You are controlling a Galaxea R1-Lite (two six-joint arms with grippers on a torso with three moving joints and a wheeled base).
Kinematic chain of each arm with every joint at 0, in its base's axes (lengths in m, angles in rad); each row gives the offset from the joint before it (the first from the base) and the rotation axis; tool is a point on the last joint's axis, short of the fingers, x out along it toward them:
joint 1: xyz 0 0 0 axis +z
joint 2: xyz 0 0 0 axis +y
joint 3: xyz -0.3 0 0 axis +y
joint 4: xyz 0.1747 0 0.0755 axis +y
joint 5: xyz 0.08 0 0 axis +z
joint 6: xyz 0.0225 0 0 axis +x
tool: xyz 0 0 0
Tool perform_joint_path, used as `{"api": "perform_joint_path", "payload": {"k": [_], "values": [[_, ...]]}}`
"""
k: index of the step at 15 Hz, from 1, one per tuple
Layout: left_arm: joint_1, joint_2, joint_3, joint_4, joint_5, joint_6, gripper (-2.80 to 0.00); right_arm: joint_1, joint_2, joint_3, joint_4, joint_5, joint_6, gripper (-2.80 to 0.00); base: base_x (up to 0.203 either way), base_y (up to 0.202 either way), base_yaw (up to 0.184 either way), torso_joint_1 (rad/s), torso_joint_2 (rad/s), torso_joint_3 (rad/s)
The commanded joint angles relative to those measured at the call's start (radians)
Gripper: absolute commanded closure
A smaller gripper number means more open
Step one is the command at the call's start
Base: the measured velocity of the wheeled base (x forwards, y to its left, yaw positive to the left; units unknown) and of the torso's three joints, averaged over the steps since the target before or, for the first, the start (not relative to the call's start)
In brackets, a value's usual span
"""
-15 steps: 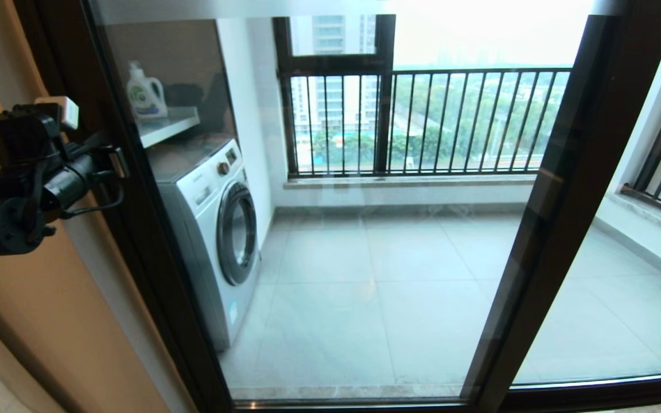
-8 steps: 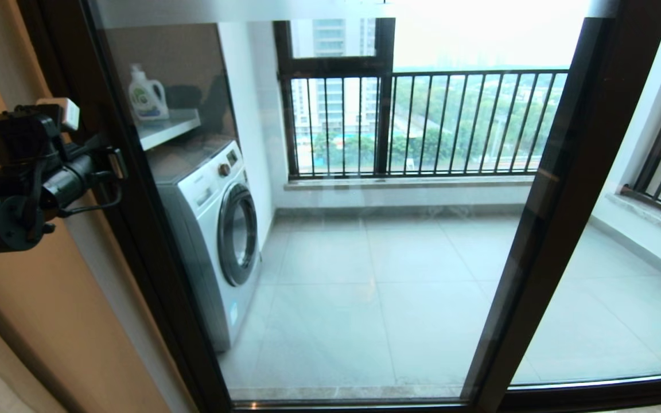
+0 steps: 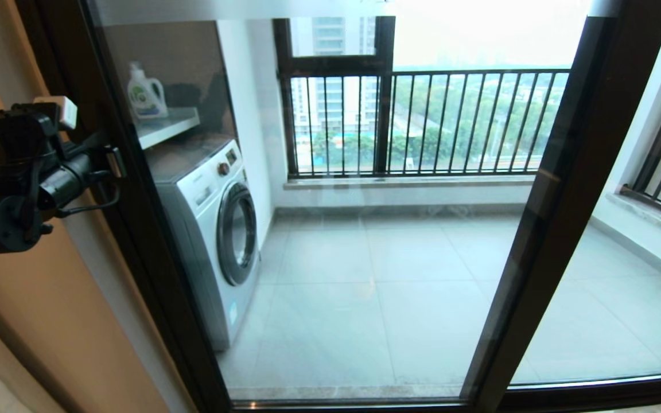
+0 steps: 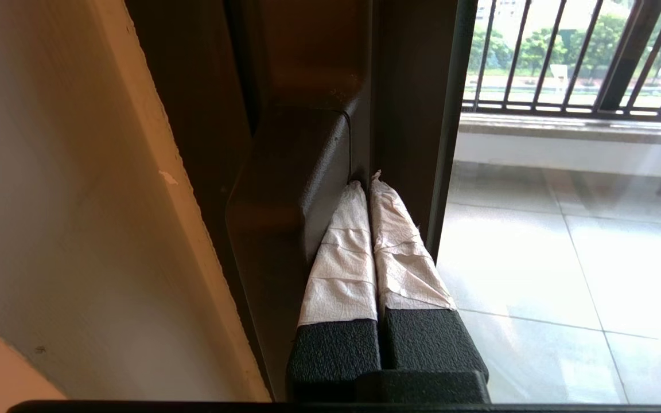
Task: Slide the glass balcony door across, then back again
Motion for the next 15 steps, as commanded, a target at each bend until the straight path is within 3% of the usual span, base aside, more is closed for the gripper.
{"api": "perform_joint_path", "payload": {"k": [1,5,8,13,15], "values": [[-0.059,-0.101,0.061,-0.003,-0.023,-0.002,0.00,0.000,0.001,0.012,-0.001,0.000,-0.001,0.00,0.000,0.000,0.000,0.000,0.00,0.000],[-0.141,-0.261,0.219,-0.002,-0.049,-0.002,0.00,0.000,0.001,0.012,-0.001,0.000,-0.001,0.00,0.000,0.000,0.000,0.000,0.00,0.000],[-0.166,-0.318,0.253,-0.002,-0.067,-0.002,0.00,0.000,0.001,0.012,-0.001,0.002,-0.001,0.00,0.000,0.000,0.000,0.000,0.00,0.000],[-0.083,-0.326,0.392,-0.011,-0.078,-0.009,0.00,0.000,0.001,0.012,-0.001,0.000,-0.001,0.00,0.000,0.000,0.000,0.000,0.00,0.000],[-0.010,-0.333,0.477,-0.091,-0.159,-0.019,0.00,0.000,0.001,0.012,-0.001,0.000,-0.001,0.00,0.000,0.000,0.000,0.000,0.00,0.000]]}}
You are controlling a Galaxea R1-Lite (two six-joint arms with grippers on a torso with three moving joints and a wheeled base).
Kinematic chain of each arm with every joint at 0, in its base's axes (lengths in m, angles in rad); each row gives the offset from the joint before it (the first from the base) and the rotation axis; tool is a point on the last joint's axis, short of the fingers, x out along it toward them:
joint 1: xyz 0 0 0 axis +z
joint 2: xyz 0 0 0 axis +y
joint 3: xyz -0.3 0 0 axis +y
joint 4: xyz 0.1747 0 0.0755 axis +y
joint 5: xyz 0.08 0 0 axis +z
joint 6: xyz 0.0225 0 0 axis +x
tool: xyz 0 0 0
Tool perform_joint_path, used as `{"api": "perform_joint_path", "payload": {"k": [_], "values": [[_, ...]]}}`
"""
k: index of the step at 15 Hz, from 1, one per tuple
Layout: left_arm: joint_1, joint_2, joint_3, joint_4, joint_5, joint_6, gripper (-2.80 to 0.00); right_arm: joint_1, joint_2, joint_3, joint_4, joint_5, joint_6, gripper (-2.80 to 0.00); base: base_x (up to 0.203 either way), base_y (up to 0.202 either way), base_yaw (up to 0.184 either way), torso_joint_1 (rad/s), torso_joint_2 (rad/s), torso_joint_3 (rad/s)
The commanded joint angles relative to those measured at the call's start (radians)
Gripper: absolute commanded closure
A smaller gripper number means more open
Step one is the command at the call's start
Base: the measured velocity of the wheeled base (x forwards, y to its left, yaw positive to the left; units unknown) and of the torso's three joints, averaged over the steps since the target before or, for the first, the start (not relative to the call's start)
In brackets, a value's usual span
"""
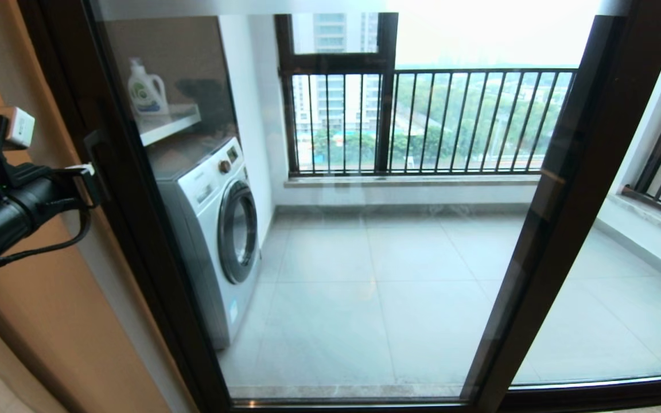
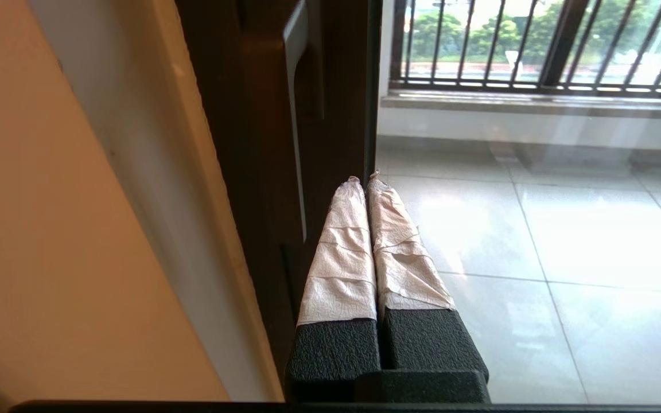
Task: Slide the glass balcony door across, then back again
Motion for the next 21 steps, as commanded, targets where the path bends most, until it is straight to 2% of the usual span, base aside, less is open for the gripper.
{"api": "perform_joint_path", "payload": {"k": [1,2,3,4,8,15,17,21], "values": [[0.093,-0.012,0.092,-0.076,-0.099,-0.001,0.00,0.000,0.001,0.012,-0.001,0.000,-0.001,0.00,0.000,0.000,0.000,0.000,0.00,0.000],[0.138,-0.013,0.112,-0.089,-0.166,-0.001,0.00,-0.001,0.001,0.012,-0.001,0.000,-0.001,0.00,0.000,0.000,0.000,0.000,0.00,0.000],[0.169,-0.007,0.116,-0.094,-0.205,-0.001,0.00,0.000,0.001,0.012,-0.001,0.000,-0.001,0.00,0.000,0.000,0.000,0.000,0.00,0.000],[0.183,0.017,0.110,-0.096,-0.215,-0.001,0.00,0.000,0.001,0.012,-0.001,0.001,-0.001,0.00,0.000,0.000,0.000,0.000,0.00,0.000],[0.197,0.157,0.033,-0.107,-0.219,0.000,0.00,0.000,0.001,0.012,-0.001,0.000,-0.001,0.00,0.000,0.000,0.000,0.000,0.00,0.000],[0.187,0.347,-0.066,-0.271,-0.218,0.014,0.00,0.000,0.001,0.012,-0.001,0.001,-0.001,0.00,0.000,0.000,0.000,0.000,0.00,0.000],[0.170,0.357,-0.079,-0.277,-0.218,0.043,0.00,0.000,0.001,0.012,-0.001,0.000,-0.001,0.00,0.000,0.000,0.000,0.000,0.00,0.000],[0.119,0.387,-0.148,-0.273,-0.209,0.051,0.00,0.000,0.001,0.012,-0.001,0.001,-0.001,0.00,0.000,0.000,0.000,0.000,0.00,0.000]]}}
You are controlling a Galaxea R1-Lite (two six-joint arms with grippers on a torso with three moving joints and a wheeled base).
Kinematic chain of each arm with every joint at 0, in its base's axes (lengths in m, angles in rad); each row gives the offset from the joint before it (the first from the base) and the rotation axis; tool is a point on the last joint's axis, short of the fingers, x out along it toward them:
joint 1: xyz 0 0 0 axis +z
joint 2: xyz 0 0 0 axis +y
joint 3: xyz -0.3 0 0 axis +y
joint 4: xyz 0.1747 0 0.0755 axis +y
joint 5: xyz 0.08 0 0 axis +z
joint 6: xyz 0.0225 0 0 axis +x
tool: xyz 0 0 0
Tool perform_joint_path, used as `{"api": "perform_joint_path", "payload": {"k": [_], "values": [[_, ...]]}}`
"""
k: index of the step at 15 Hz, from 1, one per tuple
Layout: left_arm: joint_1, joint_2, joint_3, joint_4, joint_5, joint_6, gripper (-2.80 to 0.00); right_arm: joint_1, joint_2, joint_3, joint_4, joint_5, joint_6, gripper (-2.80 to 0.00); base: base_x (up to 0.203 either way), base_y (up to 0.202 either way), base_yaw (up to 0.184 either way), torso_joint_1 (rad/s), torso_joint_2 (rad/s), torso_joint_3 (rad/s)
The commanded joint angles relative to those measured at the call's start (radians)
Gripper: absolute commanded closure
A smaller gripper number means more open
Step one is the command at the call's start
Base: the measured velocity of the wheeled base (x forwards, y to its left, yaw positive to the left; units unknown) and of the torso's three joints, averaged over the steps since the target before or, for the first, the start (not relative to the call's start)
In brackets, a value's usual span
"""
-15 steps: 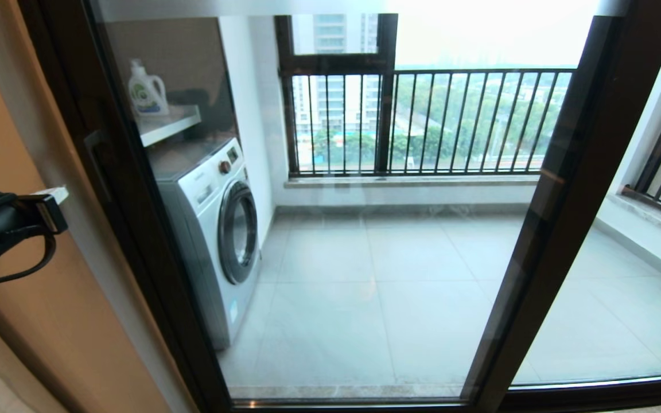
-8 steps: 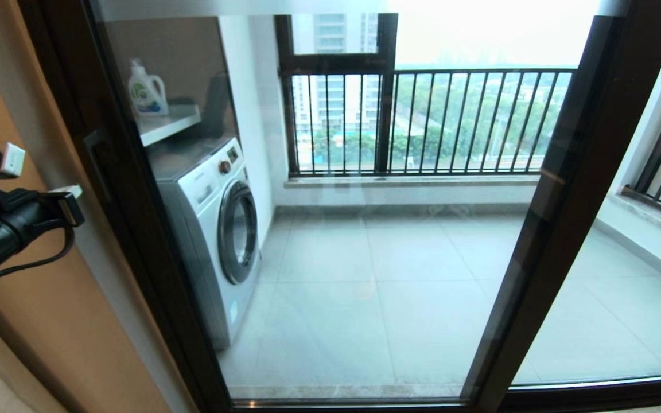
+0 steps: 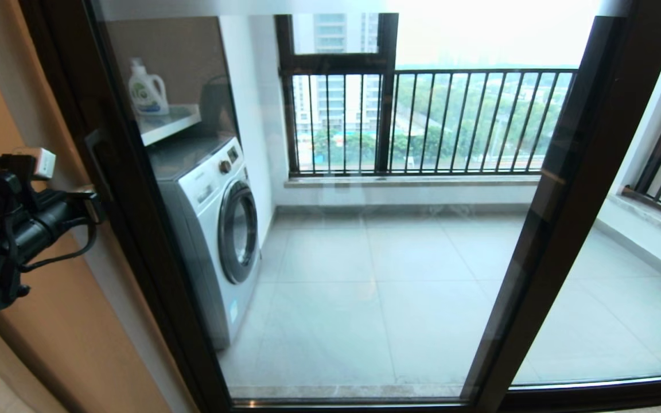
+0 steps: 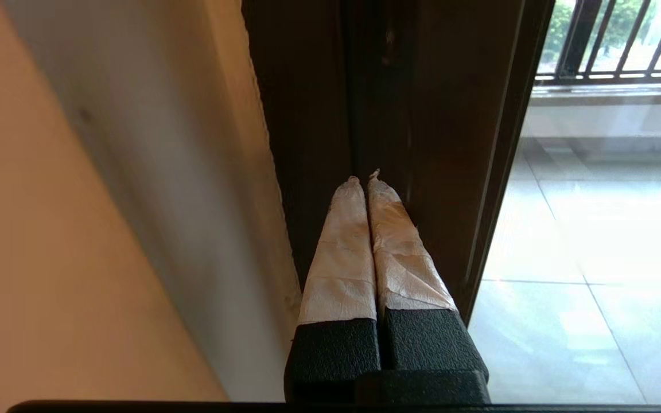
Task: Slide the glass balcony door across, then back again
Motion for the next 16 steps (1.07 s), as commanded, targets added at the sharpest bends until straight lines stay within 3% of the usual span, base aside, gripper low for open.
{"api": "perform_joint_path", "payload": {"k": [1,3,13,16], "values": [[-0.033,0.023,-0.038,-0.003,-0.005,0.018,0.00,0.000,0.001,0.012,-0.001,0.000,-0.001,0.00,0.000,0.000,0.000,0.000,0.00,0.000],[-0.055,0.023,-0.044,-0.003,-0.002,0.044,0.00,0.000,0.001,0.012,-0.001,0.000,-0.001,0.00,0.000,0.000,0.000,0.000,0.00,0.000],[-0.158,-0.027,-0.053,0.004,0.033,0.044,0.00,0.000,0.001,0.012,-0.001,0.002,-0.001,0.00,0.000,0.000,0.000,0.000,0.00,0.000],[-0.177,-0.050,-0.124,0.077,0.036,0.043,0.00,0.000,0.001,0.012,-0.001,0.002,-0.001,0.00,0.000,0.000,0.000,0.000,0.00,0.000]]}}
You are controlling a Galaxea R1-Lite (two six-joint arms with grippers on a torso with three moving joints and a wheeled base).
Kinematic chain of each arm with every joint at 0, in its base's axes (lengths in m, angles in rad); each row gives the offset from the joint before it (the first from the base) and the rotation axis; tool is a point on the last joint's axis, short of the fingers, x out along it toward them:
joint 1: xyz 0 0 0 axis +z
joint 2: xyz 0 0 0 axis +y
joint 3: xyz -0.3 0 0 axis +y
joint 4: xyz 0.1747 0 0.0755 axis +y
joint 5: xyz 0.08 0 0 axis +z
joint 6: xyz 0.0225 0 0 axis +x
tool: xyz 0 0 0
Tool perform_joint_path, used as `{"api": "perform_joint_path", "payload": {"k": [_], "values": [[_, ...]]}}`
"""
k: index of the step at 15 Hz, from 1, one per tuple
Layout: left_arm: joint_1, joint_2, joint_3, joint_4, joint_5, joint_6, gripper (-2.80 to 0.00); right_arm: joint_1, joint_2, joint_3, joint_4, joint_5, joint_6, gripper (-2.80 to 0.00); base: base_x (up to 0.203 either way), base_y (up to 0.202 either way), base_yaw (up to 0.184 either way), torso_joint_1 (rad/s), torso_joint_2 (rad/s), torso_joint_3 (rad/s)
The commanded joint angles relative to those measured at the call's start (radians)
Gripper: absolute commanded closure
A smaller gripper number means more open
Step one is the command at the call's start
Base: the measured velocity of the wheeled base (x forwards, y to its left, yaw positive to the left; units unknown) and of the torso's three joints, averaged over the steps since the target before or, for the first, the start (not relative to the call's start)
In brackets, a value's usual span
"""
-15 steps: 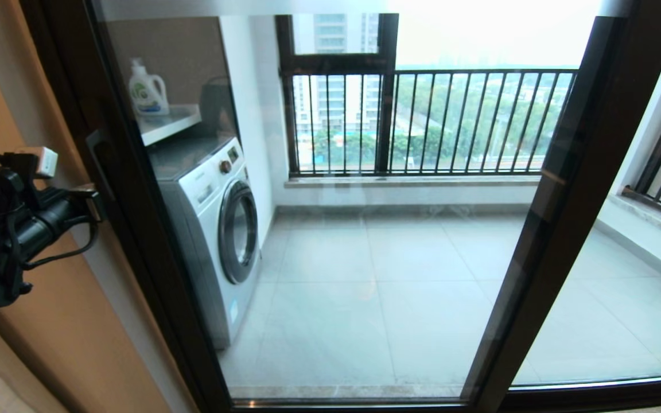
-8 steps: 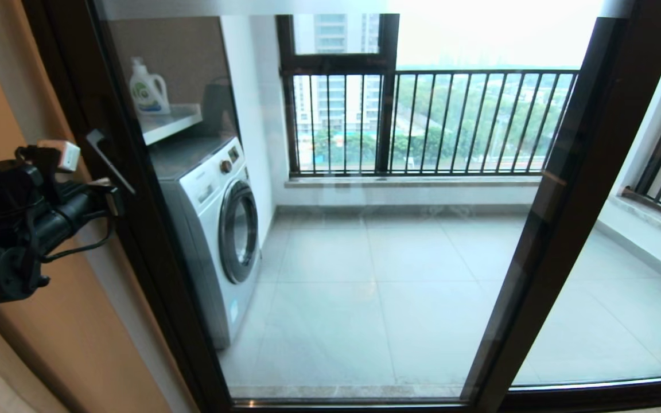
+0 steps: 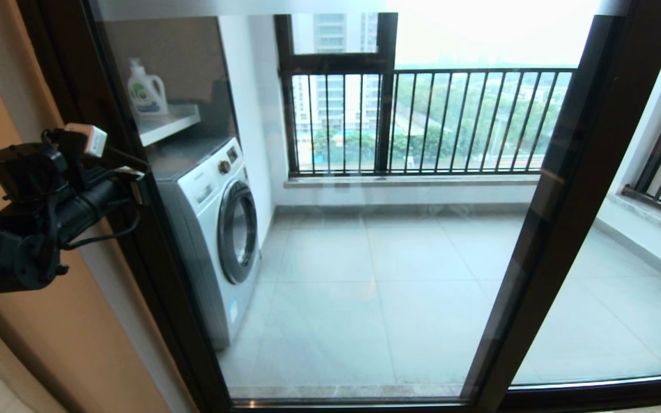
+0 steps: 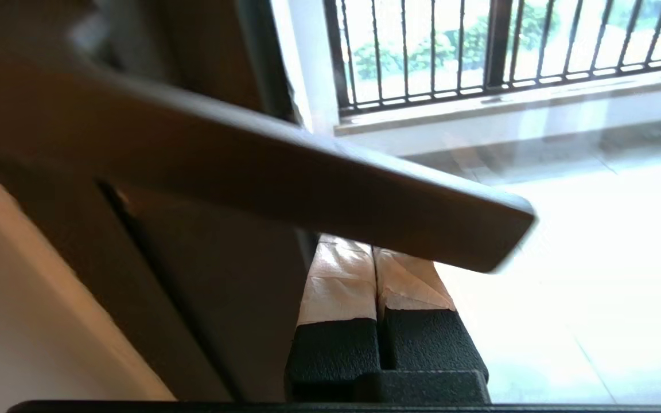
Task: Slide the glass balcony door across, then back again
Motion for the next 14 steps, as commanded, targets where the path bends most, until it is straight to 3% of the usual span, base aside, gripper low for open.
{"api": "perform_joint_path", "payload": {"k": [1,9,12,14], "values": [[-0.018,-0.031,-0.060,0.044,0.010,-0.002,0.00,0.000,0.001,0.012,-0.001,0.000,-0.001,0.00,0.000,0.000,0.000,0.000,0.00,0.000],[-0.023,-0.087,-0.054,0.097,0.030,-0.007,0.00,0.000,0.001,0.012,-0.001,0.001,-0.001,0.00,0.000,0.000,0.000,0.000,0.00,0.000],[-0.020,-0.221,0.135,0.146,0.013,-0.009,0.00,0.000,0.001,0.012,-0.001,0.000,-0.001,0.00,0.000,0.000,0.000,0.000,0.00,0.000],[0.007,-0.355,0.226,0.182,-0.042,-0.012,0.00,0.000,0.001,0.012,-0.001,0.000,-0.001,0.00,0.000,0.000,0.000,0.000,0.00,0.000]]}}
